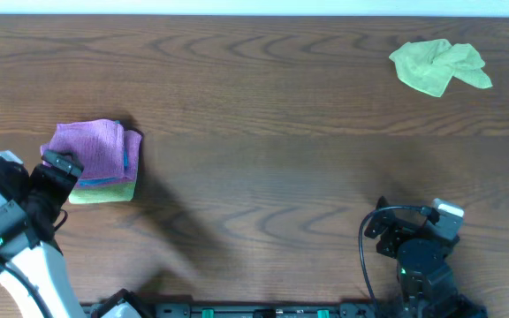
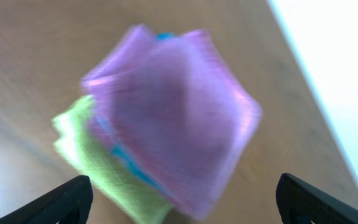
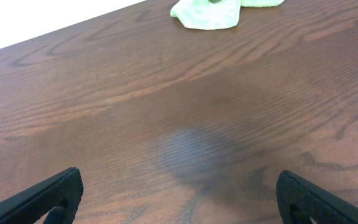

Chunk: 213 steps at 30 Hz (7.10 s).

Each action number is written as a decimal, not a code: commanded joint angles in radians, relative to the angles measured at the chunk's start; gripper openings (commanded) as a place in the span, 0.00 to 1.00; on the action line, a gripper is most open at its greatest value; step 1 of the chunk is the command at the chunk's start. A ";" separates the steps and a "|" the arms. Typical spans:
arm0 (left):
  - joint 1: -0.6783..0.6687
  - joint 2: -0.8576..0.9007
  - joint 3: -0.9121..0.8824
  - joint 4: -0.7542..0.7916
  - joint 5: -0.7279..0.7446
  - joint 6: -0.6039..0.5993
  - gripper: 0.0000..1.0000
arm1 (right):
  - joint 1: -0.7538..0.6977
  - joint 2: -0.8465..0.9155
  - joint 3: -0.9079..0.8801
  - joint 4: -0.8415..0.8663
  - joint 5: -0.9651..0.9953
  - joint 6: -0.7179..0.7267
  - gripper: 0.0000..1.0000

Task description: Fold the cloth

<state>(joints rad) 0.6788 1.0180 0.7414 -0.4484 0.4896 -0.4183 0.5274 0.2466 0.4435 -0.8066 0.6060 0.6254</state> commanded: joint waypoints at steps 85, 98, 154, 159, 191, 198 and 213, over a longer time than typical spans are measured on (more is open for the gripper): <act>-0.589 -1.015 -0.440 -0.297 -0.334 0.579 0.95 | -0.010 -0.006 -0.003 -0.002 0.018 0.017 0.99; -0.592 -1.015 -0.508 -0.352 -0.332 0.508 0.95 | -0.010 -0.006 -0.003 -0.001 0.018 0.017 0.99; -0.725 -1.015 -0.565 -0.348 -0.343 0.508 0.95 | -0.040 -0.006 -0.004 -0.095 0.005 -0.021 0.99; -0.725 -1.015 -0.565 -0.348 -0.343 0.508 0.95 | -0.125 -0.006 -0.015 -0.073 -0.127 -0.215 0.99; -0.725 -1.015 -0.565 -0.348 -0.343 0.508 0.95 | -0.613 -0.243 -0.267 0.055 -0.666 -0.706 0.99; -0.725 -1.015 -0.565 -0.348 -0.343 0.508 0.95 | -0.614 -0.242 -0.278 0.056 -0.655 -0.713 0.99; -0.725 -1.015 -0.565 -0.348 -0.343 0.508 0.95 | -0.611 -0.242 -0.280 0.055 -0.655 -0.673 0.99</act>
<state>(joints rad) -0.0433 0.0109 0.2005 -0.7738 0.1497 0.0929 -0.0803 0.0166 0.1825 -0.7506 -0.0456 -0.0696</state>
